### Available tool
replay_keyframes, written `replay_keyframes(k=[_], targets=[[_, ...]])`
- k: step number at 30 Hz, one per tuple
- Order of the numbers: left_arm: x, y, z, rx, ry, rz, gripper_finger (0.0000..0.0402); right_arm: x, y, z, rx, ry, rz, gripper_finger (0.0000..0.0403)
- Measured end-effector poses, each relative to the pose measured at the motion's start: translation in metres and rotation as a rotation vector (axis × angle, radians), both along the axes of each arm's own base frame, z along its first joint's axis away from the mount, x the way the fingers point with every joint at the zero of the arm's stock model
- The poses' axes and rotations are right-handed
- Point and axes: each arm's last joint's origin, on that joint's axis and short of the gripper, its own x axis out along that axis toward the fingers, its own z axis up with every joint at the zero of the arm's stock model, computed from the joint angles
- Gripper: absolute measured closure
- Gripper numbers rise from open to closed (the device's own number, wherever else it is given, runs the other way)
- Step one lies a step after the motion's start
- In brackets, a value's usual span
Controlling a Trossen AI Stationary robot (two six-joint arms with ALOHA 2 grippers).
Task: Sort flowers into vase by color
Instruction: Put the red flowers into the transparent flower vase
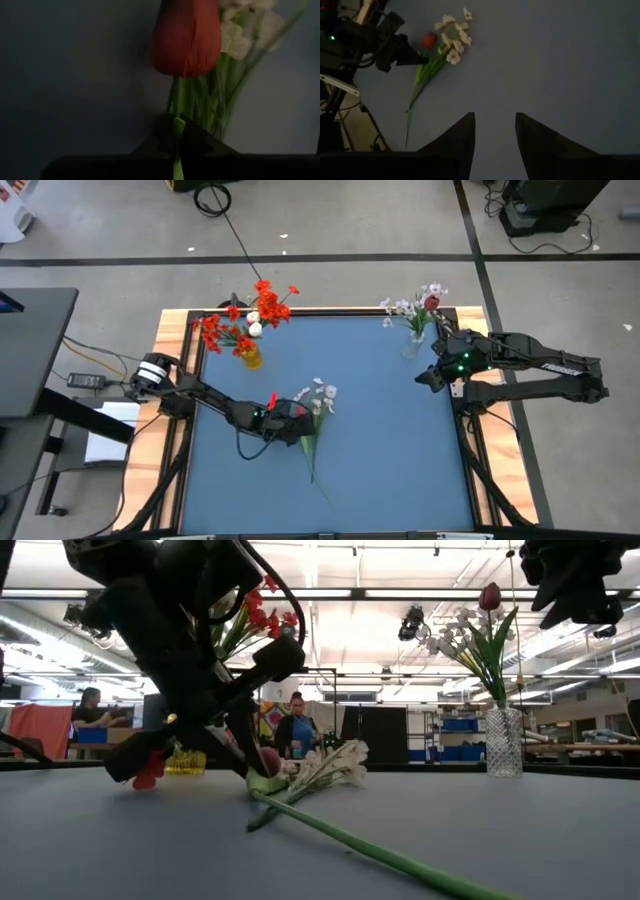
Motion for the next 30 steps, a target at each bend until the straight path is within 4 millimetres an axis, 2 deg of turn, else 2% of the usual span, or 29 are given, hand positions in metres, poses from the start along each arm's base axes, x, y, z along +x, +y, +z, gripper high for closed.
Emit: replay_keyframes(k=[3,8,13,18,25,30], targets=[[0.004,-0.001,0.018,0.049,-0.044,-0.070,0.0389,0.006,0.001,0.004,-0.037,-0.064,0.017,0.0262],[0.019,0.006,0.069,0.259,-0.190,-0.279,0.0391,0.024,0.006,0.010,-0.074,-0.269,0.092,0.0258],[0.036,0.026,0.133,0.626,-0.396,-0.434,0.0393,0.047,0.012,0.008,-0.149,-0.446,0.188,0.0242],[0.052,0.056,0.178,0.915,-0.482,-0.556,0.0393,0.074,0.021,0.006,-0.196,-0.605,0.256,0.0222],[0.060,0.098,0.207,1.004,-0.556,-0.603,0.0394,0.106,0.024,-0.002,-0.337,-0.623,0.241,0.0191],[0.060,0.111,0.217,1.016,-0.613,-0.648,0.0393,0.122,0.020,-0.006,-0.458,-0.615,0.162,0.0186]])
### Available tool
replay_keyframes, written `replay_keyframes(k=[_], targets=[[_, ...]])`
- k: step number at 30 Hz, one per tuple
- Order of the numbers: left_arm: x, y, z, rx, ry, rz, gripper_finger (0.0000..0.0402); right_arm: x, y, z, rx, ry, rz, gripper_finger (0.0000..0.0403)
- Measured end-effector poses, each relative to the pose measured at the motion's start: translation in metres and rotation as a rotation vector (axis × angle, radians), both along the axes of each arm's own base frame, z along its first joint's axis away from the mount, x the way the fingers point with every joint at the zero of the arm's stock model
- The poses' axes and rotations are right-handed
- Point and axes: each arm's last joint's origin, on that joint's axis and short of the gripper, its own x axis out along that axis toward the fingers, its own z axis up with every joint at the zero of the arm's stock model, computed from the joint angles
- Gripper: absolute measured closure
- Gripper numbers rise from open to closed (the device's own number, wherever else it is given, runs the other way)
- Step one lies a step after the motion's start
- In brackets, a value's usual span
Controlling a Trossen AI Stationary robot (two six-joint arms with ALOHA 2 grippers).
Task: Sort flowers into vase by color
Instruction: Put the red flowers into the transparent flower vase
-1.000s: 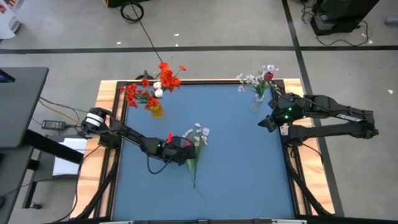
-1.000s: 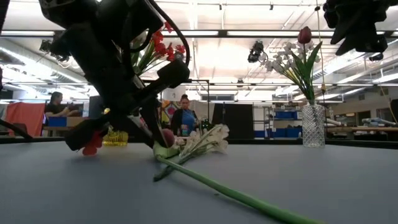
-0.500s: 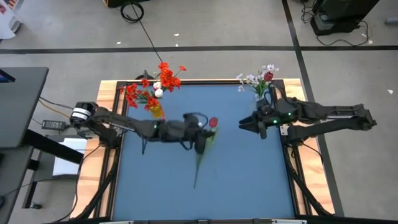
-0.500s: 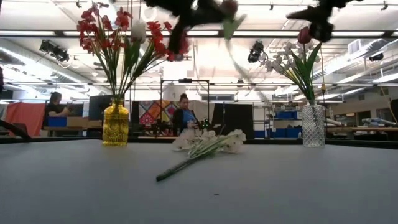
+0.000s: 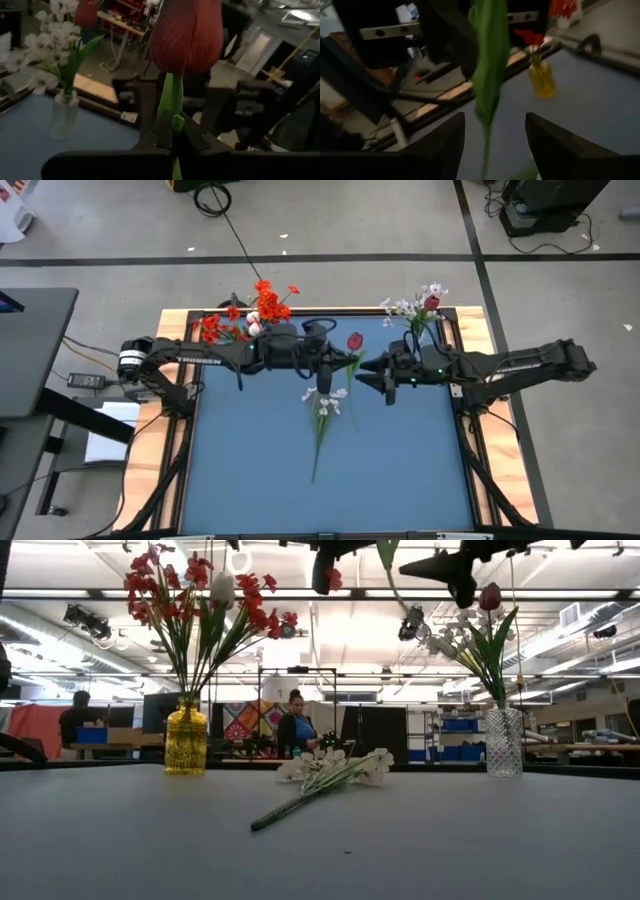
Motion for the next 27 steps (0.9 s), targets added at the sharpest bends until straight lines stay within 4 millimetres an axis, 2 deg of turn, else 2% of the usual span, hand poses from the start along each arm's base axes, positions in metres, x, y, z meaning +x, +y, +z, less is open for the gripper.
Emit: replay_keyframes(k=[5,9,11,15,16,21,23,27], targets=[[0.000,0.004,0.003,0.007,-0.029,-0.012,0.0393,0.016,-0.003,-0.002,-0.022,-0.058,0.032,0.0197],[0.000,0.005,0.003,0.014,-0.028,-0.011,0.0392,0.027,-0.003,-0.009,-0.016,-0.065,0.069,0.0223],[0.000,0.005,0.003,0.022,-0.024,-0.012,0.0392,0.029,-0.004,-0.011,-0.019,-0.061,0.046,0.0255],[0.000,0.005,0.002,0.023,-0.011,-0.008,0.0382,0.028,-0.004,-0.009,-0.046,-0.065,-0.010,0.0371],[0.000,0.006,0.001,0.021,-0.004,-0.008,0.0375,0.027,-0.004,-0.009,-0.064,-0.064,-0.026,0.0382],[-0.005,0.006,-0.006,0.008,0.097,-0.009,0.0313,0.008,-0.006,-0.004,-0.183,0.017,-0.207,0.0387],[-0.010,0.005,-0.003,0.001,0.114,-0.009,0.0288,-0.004,-0.007,0.000,-0.304,0.083,-0.332,0.0387],[-0.019,0.005,0.003,-0.007,0.145,-0.004,0.0253,-0.031,-0.011,0.020,-0.571,0.137,-0.505,0.0387]])
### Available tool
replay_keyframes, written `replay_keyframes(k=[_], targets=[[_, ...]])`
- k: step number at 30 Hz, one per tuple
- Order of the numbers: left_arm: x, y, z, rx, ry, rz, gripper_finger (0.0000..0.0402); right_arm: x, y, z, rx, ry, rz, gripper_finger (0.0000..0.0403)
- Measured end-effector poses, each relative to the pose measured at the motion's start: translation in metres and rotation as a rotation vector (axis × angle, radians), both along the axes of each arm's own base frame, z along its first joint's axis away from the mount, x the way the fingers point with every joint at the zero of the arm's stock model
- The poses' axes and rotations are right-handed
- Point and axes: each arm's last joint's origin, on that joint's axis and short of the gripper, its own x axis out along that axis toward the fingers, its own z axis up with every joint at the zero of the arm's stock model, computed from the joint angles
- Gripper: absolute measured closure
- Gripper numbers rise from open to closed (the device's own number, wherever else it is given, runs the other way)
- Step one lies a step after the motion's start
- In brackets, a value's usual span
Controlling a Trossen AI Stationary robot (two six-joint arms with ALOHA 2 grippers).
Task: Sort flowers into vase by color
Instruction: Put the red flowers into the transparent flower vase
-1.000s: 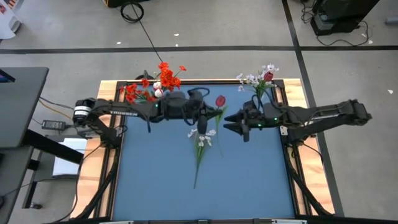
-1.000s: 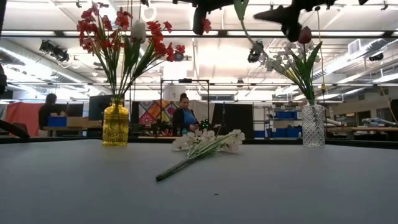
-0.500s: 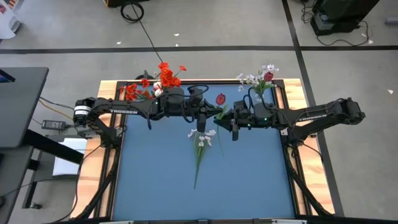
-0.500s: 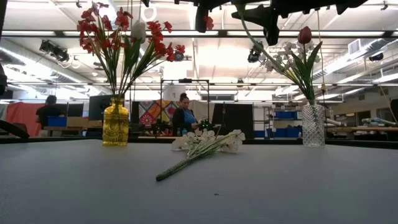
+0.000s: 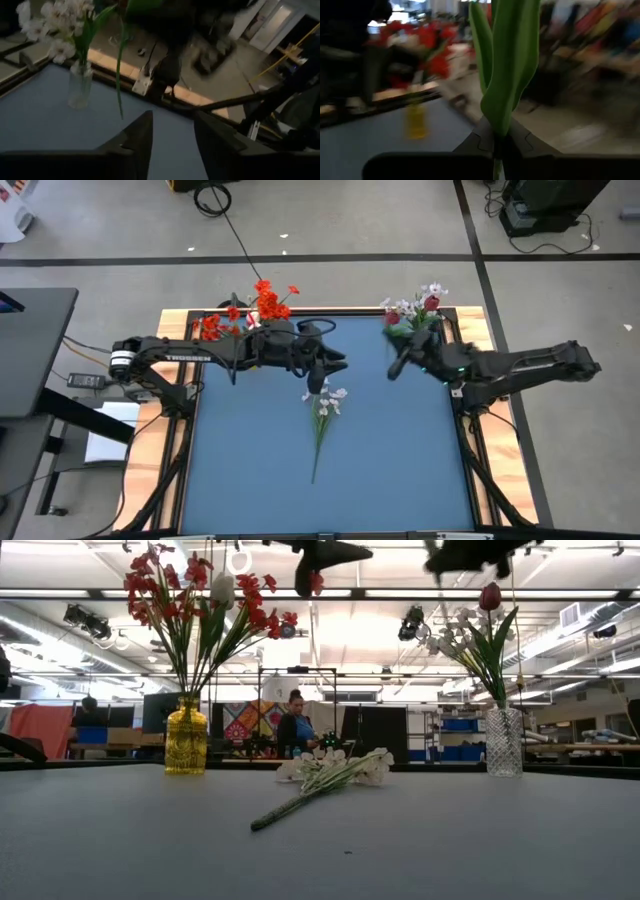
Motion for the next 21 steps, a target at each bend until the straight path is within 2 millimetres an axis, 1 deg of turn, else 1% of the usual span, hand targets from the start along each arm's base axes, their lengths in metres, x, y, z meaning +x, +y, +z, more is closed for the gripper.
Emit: replay_keyframes(k=[3,6,8,10,12,17,21], targets=[[-0.002,0.000,0.000,-0.001,0.015,0.004,0.0244,-0.020,-0.008,0.012,-0.110,0.044,-0.106,0.0387],[-0.003,0.000,0.002,0.000,0.007,0.005,0.0242,-0.039,-0.018,0.018,-0.119,0.034,-0.246,0.0387],[-0.003,0.000,0.003,0.003,0.001,0.016,0.0242,-0.050,-0.026,0.017,-0.139,0.031,-0.300,0.0387],[-0.003,0.001,0.002,0.005,0.005,0.026,0.0242,-0.058,-0.033,0.009,-0.161,0.021,-0.322,0.0387],[-0.003,0.001,0.002,0.005,0.005,0.027,0.0242,-0.062,-0.039,0.001,-0.173,-0.021,-0.308,0.0387],[-0.003,0.001,0.002,0.013,0.006,0.025,0.0241,-0.064,-0.048,-0.022,-0.270,-0.029,-0.337,0.0388],[-0.003,0.001,0.002,0.009,0.006,0.026,0.0241,-0.066,-0.052,-0.028,-0.294,-0.050,-0.370,0.0388]])
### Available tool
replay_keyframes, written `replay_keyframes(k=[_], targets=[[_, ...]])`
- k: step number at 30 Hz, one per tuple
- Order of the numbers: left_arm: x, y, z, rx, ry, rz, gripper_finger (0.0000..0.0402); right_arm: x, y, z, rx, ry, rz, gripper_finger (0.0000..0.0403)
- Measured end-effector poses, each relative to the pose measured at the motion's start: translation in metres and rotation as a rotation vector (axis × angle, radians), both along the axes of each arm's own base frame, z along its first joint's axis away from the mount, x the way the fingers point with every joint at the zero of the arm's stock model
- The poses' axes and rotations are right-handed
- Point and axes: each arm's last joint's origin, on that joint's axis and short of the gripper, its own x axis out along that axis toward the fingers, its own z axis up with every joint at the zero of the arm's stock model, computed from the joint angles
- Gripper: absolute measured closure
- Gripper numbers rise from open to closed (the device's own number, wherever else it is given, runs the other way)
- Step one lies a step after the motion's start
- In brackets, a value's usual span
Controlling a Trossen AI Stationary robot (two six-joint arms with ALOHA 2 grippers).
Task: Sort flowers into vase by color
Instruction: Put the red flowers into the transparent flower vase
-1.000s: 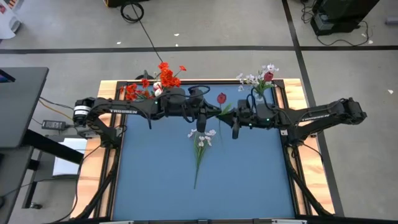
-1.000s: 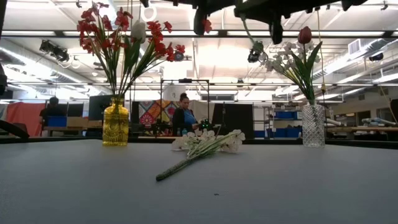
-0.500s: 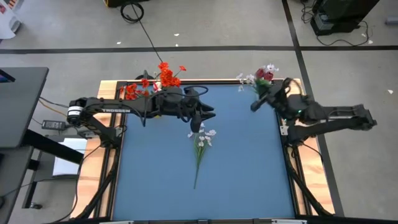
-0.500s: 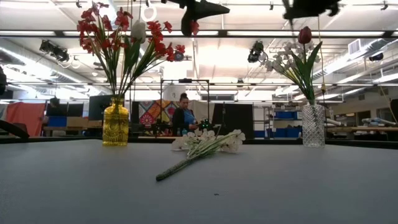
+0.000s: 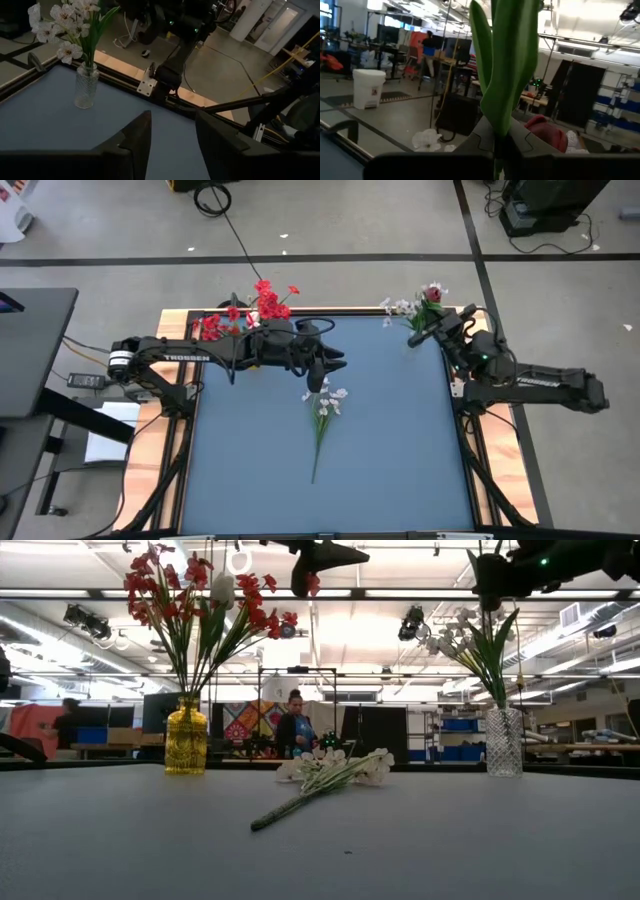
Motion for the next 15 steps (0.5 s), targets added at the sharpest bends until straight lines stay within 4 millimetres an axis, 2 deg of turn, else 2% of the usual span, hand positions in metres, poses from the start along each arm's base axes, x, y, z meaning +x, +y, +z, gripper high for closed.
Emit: replay_keyframes(k=[15], targets=[[-0.0001,0.0000,-0.0004,-0.050,0.002,0.011,0.0241,-0.0008,-0.0012,0.0037,-0.079,0.069,-0.002,0.0388]])
